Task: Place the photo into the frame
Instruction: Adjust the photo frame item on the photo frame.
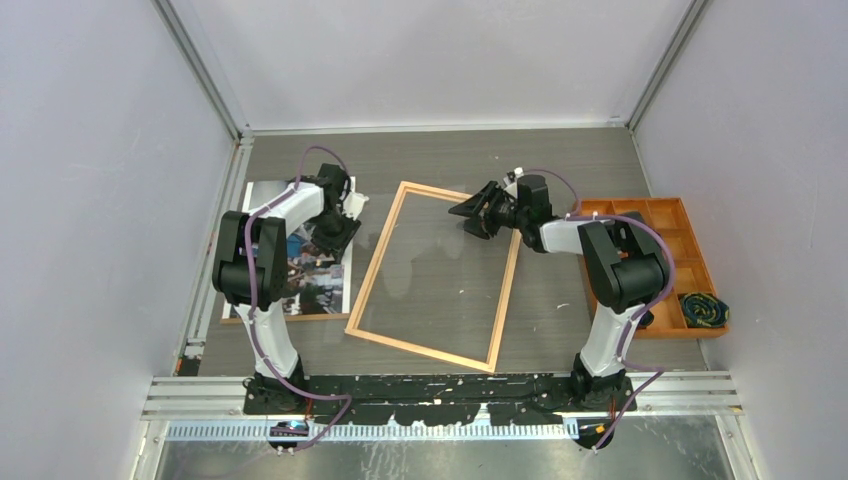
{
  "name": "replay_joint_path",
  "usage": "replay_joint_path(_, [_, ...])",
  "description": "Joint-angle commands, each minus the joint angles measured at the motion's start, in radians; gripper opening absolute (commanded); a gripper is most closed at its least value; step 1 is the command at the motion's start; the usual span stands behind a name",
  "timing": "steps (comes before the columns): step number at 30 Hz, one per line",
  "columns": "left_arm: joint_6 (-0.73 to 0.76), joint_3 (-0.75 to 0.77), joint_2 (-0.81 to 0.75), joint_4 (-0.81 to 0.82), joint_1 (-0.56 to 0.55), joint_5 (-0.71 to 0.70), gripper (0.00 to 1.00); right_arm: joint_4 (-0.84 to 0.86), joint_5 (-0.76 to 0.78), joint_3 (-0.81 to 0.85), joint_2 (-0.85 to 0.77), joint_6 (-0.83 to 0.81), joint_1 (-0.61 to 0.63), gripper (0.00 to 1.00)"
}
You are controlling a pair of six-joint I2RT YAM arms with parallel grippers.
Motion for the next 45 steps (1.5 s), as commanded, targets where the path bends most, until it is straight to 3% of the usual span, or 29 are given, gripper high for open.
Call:
replay_joint_path(1, [0.009, 0.005, -0.018, 0.027, -0.005, -0.002, 0.38, 0.049, -0.113, -0.015, -0.011, -0.01, 0.006, 0.57])
replay_joint_path(10, [0.013, 0.002, -0.023, 0.027, -0.005, 0.002, 0.38, -0.046, -0.113, -0.06, -0.094, -0.094, 0.009, 0.37])
replay_joint_path(15, [0.013, -0.001, -0.023, 0.029, -0.005, 0.002, 0.38, -0.059, -0.131, -0.068, -0.11, -0.098, 0.028, 0.37])
replay_joint_path(21, [0.014, -0.008, -0.023, 0.031, -0.005, 0.002, 0.38, -0.197, -0.095, -0.059, -0.114, -0.196, 0.055, 0.39])
replay_joint_path(24, [0.015, -0.009, -0.023, 0.032, -0.005, 0.002, 0.38, -0.193, -0.084, -0.066, -0.105, -0.197, 0.059, 0.29])
replay_joint_path(29, [0.018, 0.0, -0.026, 0.02, -0.005, -0.003, 0.39, -0.239, -0.028, -0.061, -0.153, -0.216, 0.057, 0.05])
replay_joint_path(33, [0.036, 0.026, -0.039, -0.017, -0.005, 0.006, 0.56, -0.446, 0.062, -0.028, -0.243, -0.332, 0.045, 0.01])
replay_joint_path(37, [0.049, 0.052, -0.062, -0.035, -0.005, -0.002, 0.69, -0.531, 0.082, -0.049, -0.307, -0.372, 0.008, 0.01])
replay_joint_path(45, [0.062, 0.122, -0.045, -0.081, -0.035, -0.011, 0.74, -0.657, 0.104, -0.018, -0.314, -0.438, -0.023, 0.01])
